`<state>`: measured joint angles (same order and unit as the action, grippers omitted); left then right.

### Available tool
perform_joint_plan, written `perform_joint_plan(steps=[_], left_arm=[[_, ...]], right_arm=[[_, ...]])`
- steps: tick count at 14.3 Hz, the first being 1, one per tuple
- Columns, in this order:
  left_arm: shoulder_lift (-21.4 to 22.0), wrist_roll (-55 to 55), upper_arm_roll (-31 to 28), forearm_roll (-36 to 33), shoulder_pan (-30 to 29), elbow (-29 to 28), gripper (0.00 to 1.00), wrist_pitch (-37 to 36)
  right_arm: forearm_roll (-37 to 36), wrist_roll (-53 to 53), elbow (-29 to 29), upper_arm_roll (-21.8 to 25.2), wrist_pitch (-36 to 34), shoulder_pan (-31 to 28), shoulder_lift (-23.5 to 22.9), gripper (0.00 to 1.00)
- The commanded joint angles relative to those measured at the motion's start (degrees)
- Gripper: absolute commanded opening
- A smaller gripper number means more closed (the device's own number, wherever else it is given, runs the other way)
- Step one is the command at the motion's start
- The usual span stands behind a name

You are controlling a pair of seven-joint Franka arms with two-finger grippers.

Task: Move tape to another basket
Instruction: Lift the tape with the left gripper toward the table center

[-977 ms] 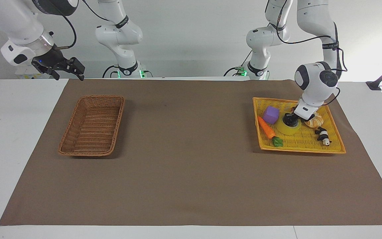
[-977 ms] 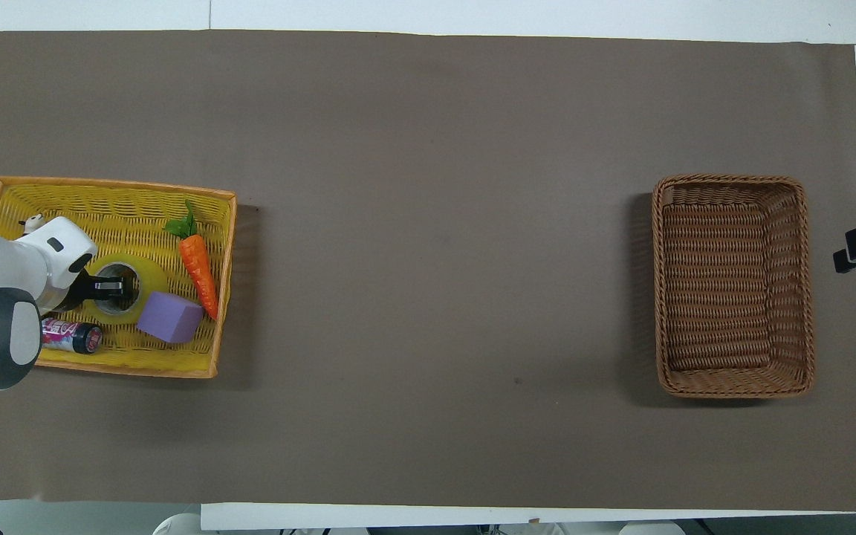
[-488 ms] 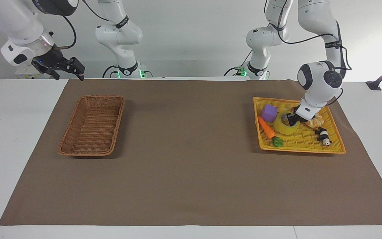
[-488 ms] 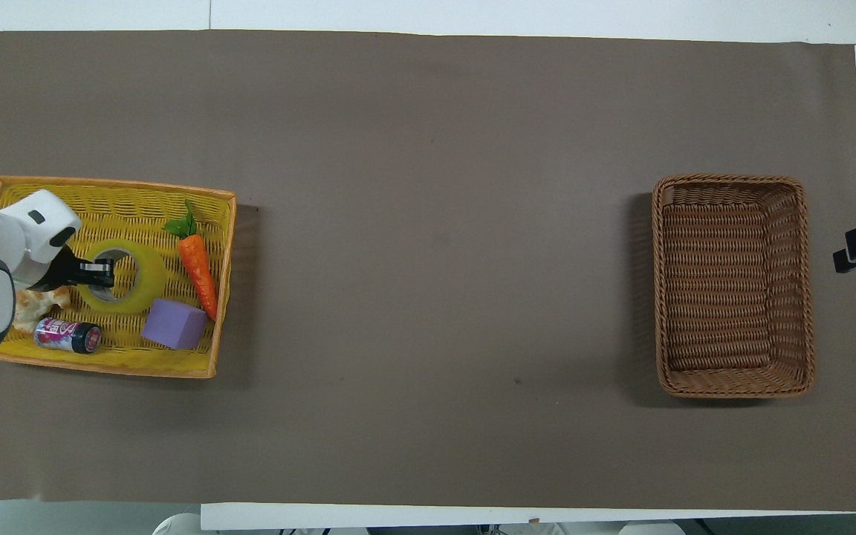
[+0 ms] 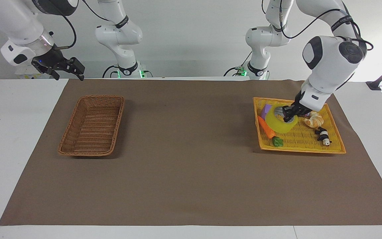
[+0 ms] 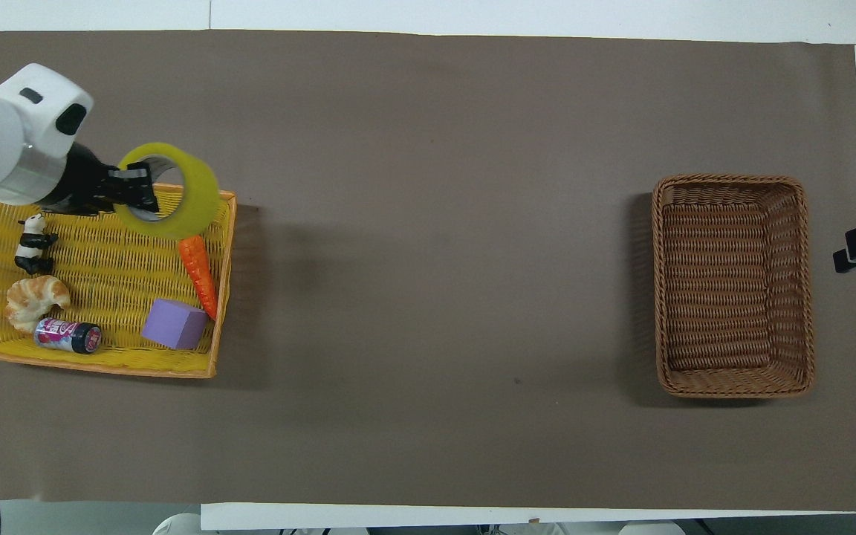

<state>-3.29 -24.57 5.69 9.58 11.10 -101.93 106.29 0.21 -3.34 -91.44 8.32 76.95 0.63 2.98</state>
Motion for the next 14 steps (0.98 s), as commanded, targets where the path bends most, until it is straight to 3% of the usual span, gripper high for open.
perform_joint_plan(steps=[1, 6, 9, 14], left_arm=[[-2.95, -9.34, -0.85, 6.66, 6.8, 4.64, 0.0, -1.44], [-2.77, -16.12, -0.85, 8.87, 17.1, 4.02, 0.0, 3.12], [-2.86, -17.36, -0.77, 8.87, 18.61, 4.55, 0.0, 5.23], [-2.69, -17.36, -0.85, 8.52, 18.52, 3.94, 0.0, 3.66]], right_arm=[[-0.38, -0.7, -1.54, -0.15, 0.83, -0.02, 1.33, 1.0], [-0.21, -0.88, -1.63, -0.23, -0.91, 0.16, 1.42, 1.0], [1.01, -1.23, -1.89, -0.5, -0.06, 0.25, 1.51, 1.0], [24.89, -1.06, -5.75, -1.2, 7.15, 1.21, 2.29, 1.0]])
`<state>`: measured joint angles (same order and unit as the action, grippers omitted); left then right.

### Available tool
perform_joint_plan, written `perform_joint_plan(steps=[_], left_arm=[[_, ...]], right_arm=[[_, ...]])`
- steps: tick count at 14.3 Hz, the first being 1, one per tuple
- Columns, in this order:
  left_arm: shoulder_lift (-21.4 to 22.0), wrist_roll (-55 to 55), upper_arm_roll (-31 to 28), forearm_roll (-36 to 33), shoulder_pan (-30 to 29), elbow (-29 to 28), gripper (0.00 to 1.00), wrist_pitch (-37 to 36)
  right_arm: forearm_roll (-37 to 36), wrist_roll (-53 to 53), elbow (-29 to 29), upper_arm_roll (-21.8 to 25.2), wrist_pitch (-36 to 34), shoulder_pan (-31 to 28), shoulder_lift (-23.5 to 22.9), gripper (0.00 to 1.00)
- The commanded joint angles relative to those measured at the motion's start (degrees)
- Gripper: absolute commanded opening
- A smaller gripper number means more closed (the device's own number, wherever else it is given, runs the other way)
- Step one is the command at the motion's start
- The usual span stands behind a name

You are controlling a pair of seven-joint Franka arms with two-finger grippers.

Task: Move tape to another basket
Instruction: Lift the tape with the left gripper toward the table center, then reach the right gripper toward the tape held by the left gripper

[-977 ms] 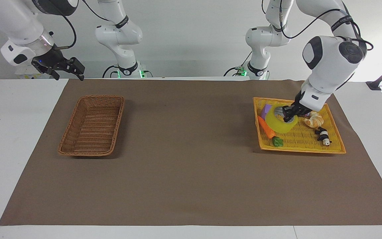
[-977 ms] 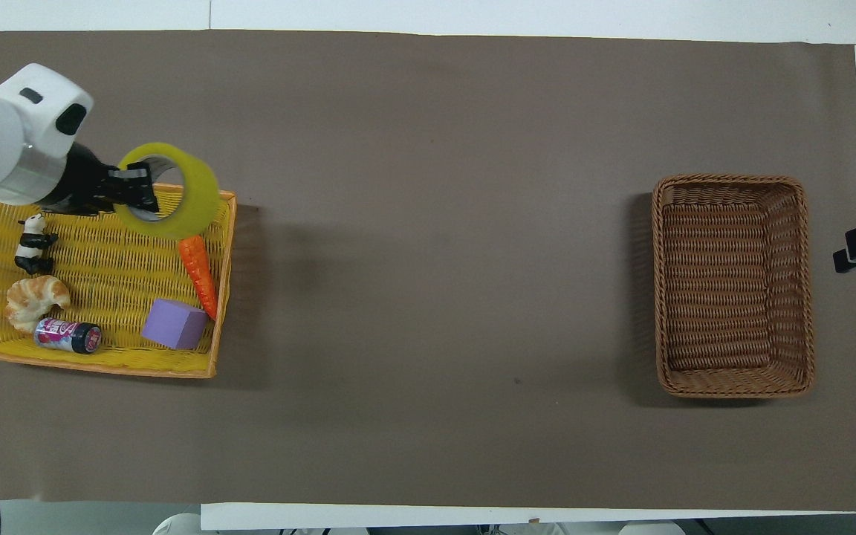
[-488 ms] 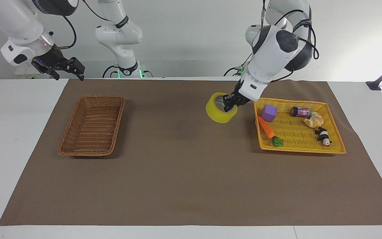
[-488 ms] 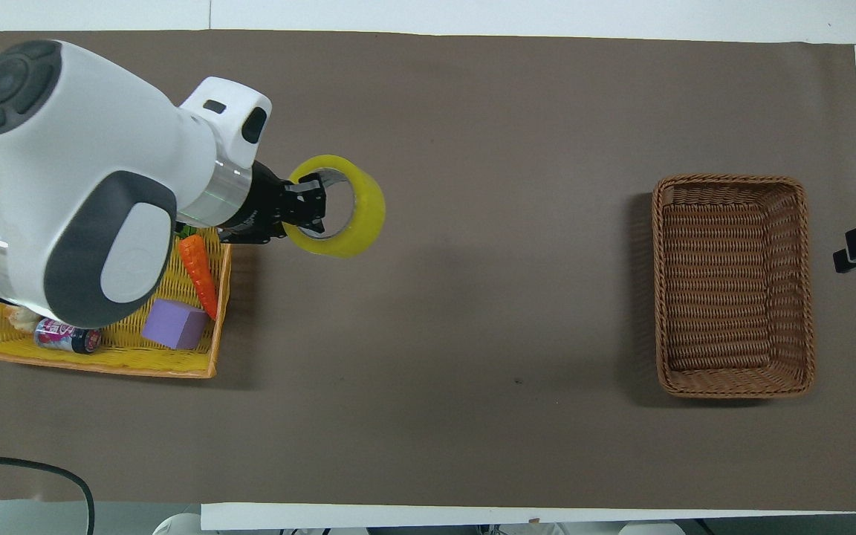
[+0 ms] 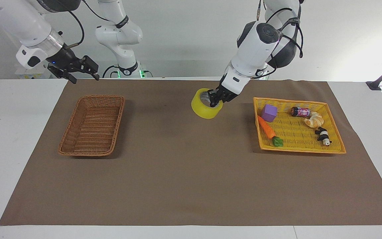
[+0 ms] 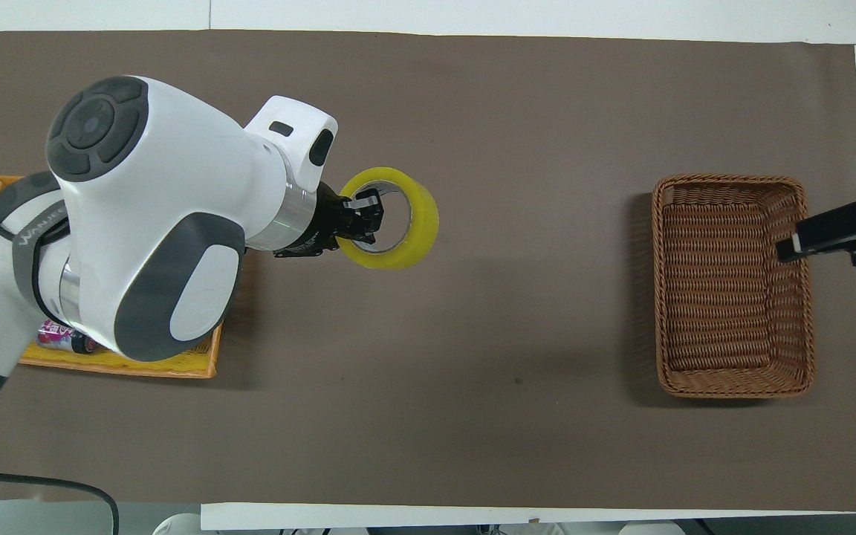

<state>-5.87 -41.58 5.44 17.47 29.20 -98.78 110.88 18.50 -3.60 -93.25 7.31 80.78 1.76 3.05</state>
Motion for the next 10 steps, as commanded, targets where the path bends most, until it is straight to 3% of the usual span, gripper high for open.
perform_joint_plan(steps=[1, 6, 8, 10], left_arm=[[-0.11, -0.35, -0.6, 0.64, 0.41, 0.69, 0.0, -1.28], [0.51, -0.17, -0.69, 0.37, -0.29, -0.71, 0.0, -1.81], [0.51, -0.26, -0.78, 0.29, -0.29, -0.63, 0.0, -1.81], [0.42, -0.26, -0.78, 0.29, -0.29, -0.54, 0.0, -1.81]], right_arm=[[10.64, -0.8, -5.26, -0.54, 5.42, 1.74, 2.22, 1.0], [35.16, -0.97, -15.37, -0.9, 20.45, 8.95, 0.74, 1.0], [42.29, -3.33, -16.17, -0.9, 26.94, 13.42, -1.63, 1.0], [48.18, -5.7, -16.17, -0.9, 29.08, 16.33, -5.32, 1.0]])
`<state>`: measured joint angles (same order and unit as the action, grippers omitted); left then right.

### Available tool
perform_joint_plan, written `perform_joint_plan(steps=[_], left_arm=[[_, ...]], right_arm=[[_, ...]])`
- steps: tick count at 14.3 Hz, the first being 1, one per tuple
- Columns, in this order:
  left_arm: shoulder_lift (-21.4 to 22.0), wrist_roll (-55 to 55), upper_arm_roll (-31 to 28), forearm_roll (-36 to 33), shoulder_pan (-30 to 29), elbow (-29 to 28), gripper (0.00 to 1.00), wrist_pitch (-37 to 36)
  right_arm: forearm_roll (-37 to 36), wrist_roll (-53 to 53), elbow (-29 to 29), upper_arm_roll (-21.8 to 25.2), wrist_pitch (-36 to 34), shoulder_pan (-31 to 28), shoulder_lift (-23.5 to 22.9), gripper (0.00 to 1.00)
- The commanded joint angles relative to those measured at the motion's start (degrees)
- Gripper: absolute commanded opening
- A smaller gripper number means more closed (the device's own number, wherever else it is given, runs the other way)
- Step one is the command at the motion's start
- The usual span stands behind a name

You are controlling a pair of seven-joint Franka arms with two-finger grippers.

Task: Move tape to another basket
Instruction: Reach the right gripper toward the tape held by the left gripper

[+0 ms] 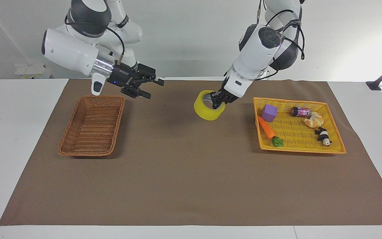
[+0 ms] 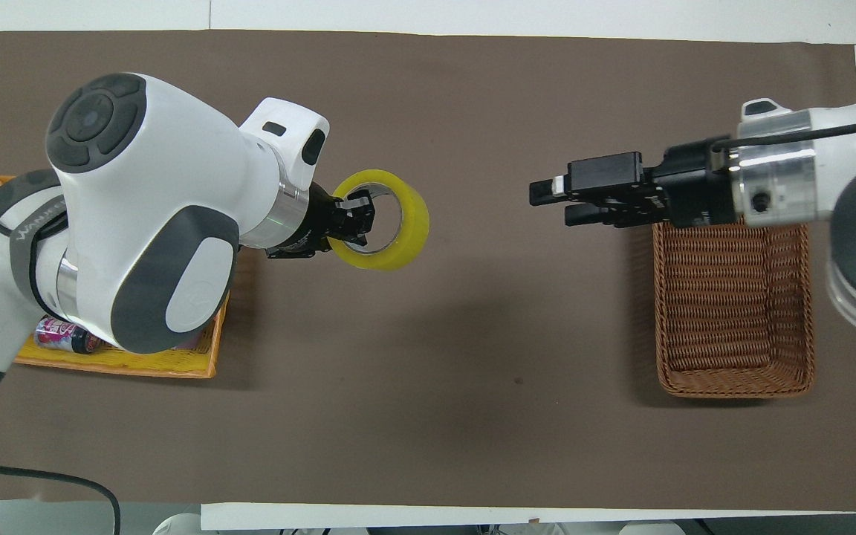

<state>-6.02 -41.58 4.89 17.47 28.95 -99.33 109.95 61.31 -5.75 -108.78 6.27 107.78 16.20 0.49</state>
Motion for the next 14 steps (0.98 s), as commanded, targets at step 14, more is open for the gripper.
perform_joint_plan(steps=[14], left_arm=[[0.66, -0.26, -0.23, 0.11, 0.58, -0.07, 0.0, -0.53]], right_arm=[[14.9, -10.25, -0.38, 0.14, 9.55, 9.55, -7.26, 1.0]])
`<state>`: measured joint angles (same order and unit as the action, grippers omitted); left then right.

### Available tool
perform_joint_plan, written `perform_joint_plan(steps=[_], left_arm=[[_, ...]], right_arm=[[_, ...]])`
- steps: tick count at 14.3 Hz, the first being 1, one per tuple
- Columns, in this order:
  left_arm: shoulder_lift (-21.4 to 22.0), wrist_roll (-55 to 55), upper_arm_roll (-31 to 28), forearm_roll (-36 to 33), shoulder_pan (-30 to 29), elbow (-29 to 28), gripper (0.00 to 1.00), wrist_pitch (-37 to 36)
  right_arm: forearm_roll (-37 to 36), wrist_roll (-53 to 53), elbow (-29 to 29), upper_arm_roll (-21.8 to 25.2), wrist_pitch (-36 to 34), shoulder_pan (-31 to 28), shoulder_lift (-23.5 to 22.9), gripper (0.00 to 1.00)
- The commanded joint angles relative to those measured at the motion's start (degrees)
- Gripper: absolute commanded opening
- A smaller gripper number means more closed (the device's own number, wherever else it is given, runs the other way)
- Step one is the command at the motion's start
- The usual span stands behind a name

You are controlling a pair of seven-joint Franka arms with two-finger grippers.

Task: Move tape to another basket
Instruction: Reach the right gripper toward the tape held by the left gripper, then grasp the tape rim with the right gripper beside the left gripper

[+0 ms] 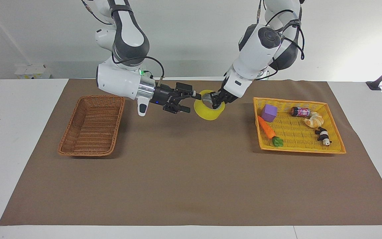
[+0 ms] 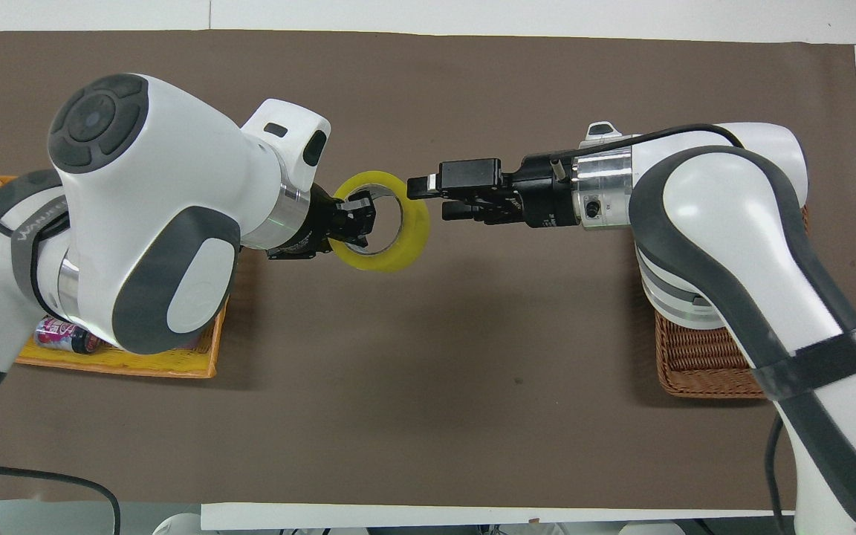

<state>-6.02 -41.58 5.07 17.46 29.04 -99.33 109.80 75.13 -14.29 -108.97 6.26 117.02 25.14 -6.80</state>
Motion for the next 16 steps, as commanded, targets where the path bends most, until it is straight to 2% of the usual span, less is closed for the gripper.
perform_joint_plan(steps=[1, 3, 8, 13, 14, 16], left_arm=[[0.57, -0.08, -0.41, 0.03, 0.23, 0.01, 0.0, 0.06], [0.48, 0.09, -0.41, 0.03, -0.04, 0.1, 0.0, 0.5], [0.31, 0.27, -0.41, -0.06, -0.22, 0.1, 0.0, 1.03], [0.13, 0.53, -0.76, -0.06, -0.3, 0.19, 0.0, 1.99], [0.05, 0.53, -0.76, -0.06, -0.48, 0.28, 0.0, 2.26], [-0.04, 0.53, -0.76, -0.32, -0.57, 0.54, 0.0, 2.35]], right_arm=[[1.07, -1.71, -0.45, 0.16, 0.83, 0.7, 0.12, 1.0], [1.07, -1.62, -1.24, 0.16, 2.76, 2.45, 0.3, 1.0], [1.07, -1.79, -2.47, 0.16, 2.95, 2.55, 0.65, 0.98], [1.07, -1.88, -2.47, 0.16, 2.69, 2.46, 0.65, 0.8], [1.07, -1.88, -2.47, 0.16, 2.6, 2.46, 0.65, 0.74], [1.07, -1.8, -2.39, 0.16, 1.98, 2.11, 0.74, 0.49]])
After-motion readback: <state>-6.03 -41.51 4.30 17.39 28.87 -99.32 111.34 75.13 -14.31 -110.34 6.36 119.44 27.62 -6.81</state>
